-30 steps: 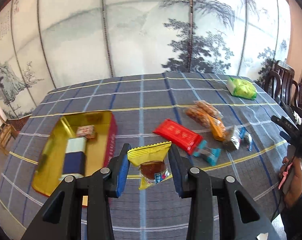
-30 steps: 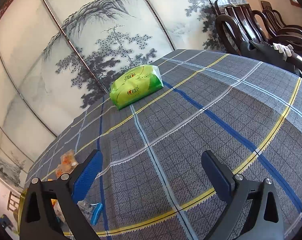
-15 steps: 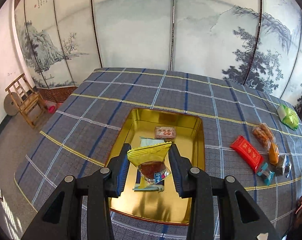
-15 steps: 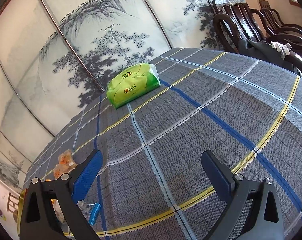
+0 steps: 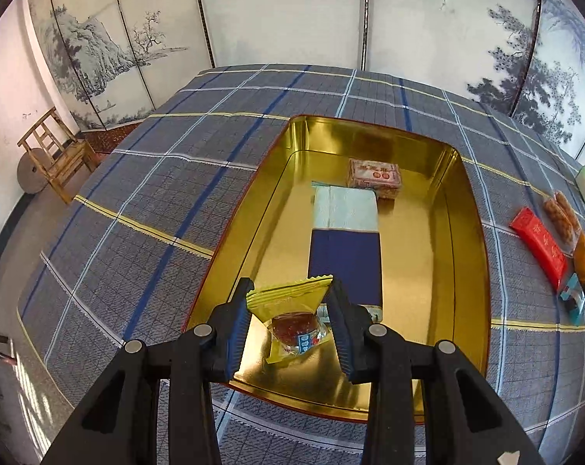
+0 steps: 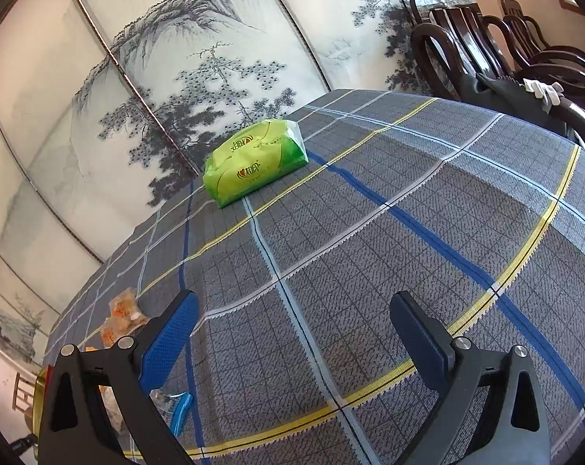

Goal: Organize snacks
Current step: 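Carry the yellow candy into the gold tin and open the left gripper, then raise the left gripper away from the tin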

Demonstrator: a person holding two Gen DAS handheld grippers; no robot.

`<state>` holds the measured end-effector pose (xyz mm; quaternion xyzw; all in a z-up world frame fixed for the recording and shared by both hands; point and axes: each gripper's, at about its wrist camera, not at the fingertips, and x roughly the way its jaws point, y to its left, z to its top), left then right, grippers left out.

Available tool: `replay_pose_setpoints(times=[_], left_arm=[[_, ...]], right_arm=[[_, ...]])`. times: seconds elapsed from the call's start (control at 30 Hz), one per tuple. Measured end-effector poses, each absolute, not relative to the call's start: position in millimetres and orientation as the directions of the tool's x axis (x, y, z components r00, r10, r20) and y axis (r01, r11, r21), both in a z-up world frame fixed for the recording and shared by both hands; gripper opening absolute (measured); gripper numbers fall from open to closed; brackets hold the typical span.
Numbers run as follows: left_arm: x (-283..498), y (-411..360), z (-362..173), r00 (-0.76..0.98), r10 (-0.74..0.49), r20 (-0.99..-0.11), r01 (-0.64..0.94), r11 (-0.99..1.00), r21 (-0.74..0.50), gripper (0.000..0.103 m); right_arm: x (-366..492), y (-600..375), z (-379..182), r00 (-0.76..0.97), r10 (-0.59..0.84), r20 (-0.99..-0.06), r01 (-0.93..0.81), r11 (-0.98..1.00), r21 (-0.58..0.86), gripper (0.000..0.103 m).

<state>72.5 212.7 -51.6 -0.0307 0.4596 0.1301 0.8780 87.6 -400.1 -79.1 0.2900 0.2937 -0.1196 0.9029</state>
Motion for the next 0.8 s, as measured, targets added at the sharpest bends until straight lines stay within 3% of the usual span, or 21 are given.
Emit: replay_pose_setpoints(times=[0.7, 0.77, 0.8], left_arm=[[72.8, 217.0, -76.6, 0.533, 0.252, -0.808, -0.259, 0.957, 0.127, 0.037], [71.2, 218.4, -76.2, 0.551, 0.245, -0.798, -0.259, 0.959, 0.116, 0.043], [69.3, 219.2, -74.9, 0.57, 0.231, -0.789, -0.254, 0.962, 0.098, 0.056]], right_arm=[[87.3, -402.5, -80.7, 0.798, -0.048, -0.601, 0.39, 0.801, 0.453, 0.099], [87.4, -402.7, -80.6, 0.797, -0.049, -0.602, 0.391, 0.801, 0.453, 0.099], [86.8, -403.4, -81.5, 0.796, -0.05, -0.604, 0.393, 0.801, 0.452, 0.099]])
